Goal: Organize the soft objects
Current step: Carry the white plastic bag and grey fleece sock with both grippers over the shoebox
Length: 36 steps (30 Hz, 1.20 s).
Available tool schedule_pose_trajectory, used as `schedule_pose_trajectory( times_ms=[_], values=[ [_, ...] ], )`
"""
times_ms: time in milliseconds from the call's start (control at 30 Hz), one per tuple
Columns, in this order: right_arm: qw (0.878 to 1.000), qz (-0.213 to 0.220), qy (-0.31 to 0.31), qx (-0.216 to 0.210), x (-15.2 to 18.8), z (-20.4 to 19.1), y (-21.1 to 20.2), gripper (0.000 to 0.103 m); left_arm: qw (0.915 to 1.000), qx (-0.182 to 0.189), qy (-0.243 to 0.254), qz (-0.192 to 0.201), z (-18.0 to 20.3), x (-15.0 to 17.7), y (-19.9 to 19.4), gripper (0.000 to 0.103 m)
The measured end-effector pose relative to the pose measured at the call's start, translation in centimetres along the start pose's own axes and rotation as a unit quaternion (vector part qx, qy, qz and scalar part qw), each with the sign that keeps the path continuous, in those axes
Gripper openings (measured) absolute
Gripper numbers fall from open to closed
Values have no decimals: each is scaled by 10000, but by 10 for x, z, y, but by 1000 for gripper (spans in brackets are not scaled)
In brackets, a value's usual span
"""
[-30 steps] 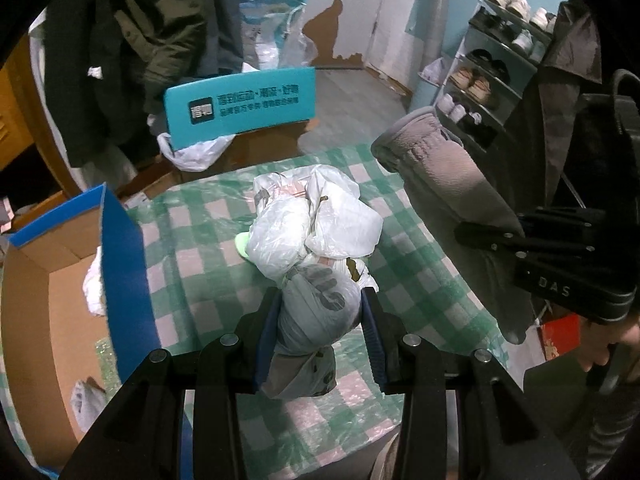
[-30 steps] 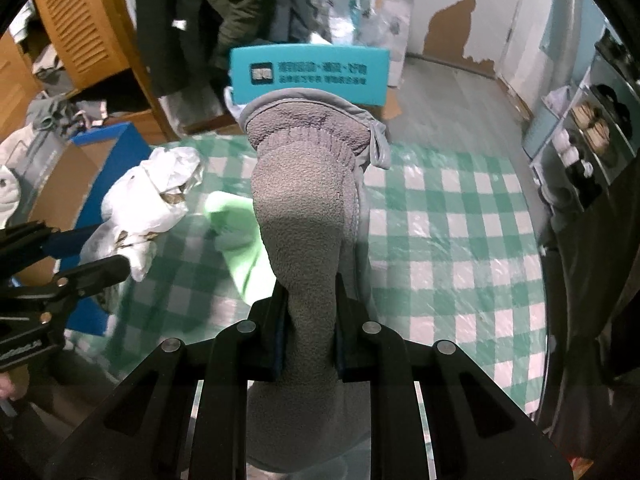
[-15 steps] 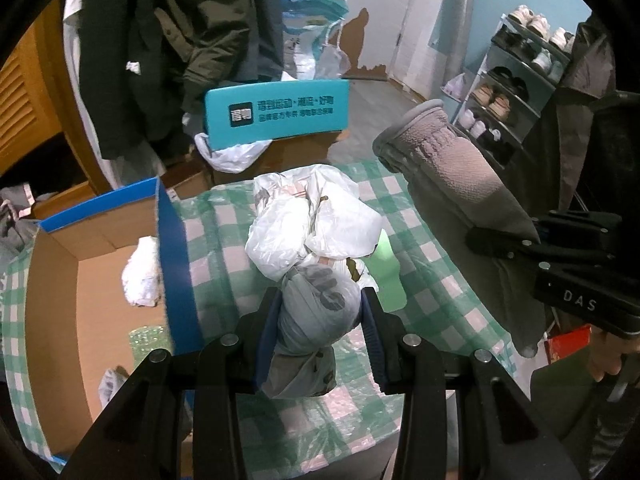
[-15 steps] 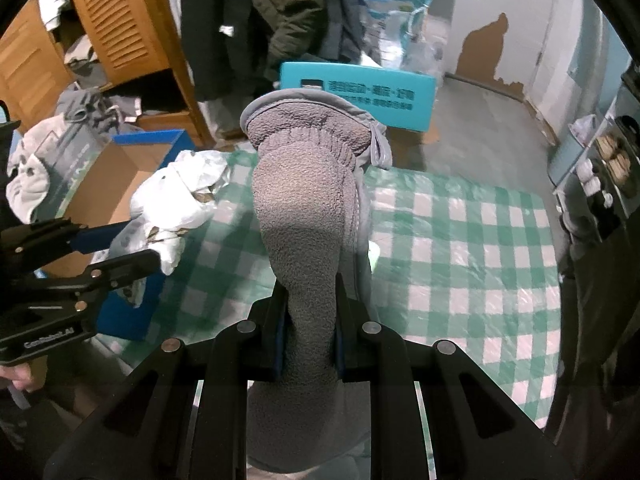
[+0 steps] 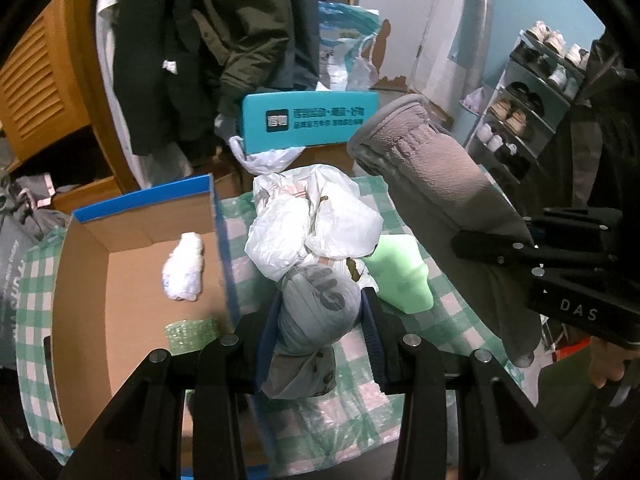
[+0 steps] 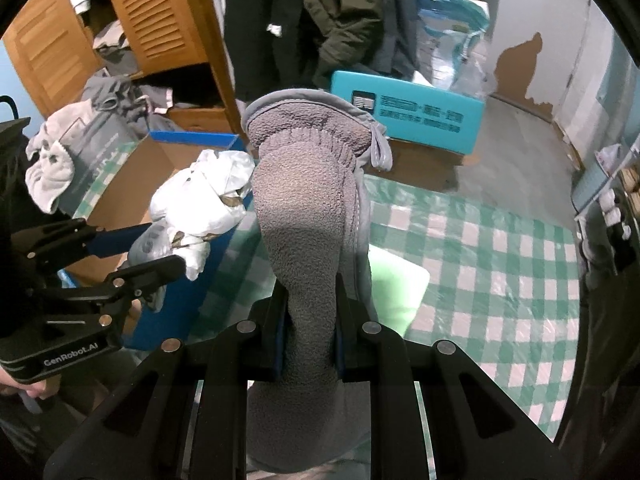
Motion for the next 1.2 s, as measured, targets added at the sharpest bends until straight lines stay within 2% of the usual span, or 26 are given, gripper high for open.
schedule_pose_trajectory(
  times_ms=[500,1200],
  values=[
    [9988,-74,-273,-401,-30,-61,20,15,9986,-222,-444,166,-68,-2,-24,40],
    [9936,-351,-753,-770,-66,-151,64,15,9926,-681,-998,138,-158,15,-28,40]
  ],
)
Point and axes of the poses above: each gripper's, at about its wrist camera, not at the fingertips, and y roughly the way its jaws point, z to its right, x to its underside, the point moved 10 cm from there along y, roughly the way its jaws point, and after that the axes turned 5 degrees about -y, right-handed, at the moved point
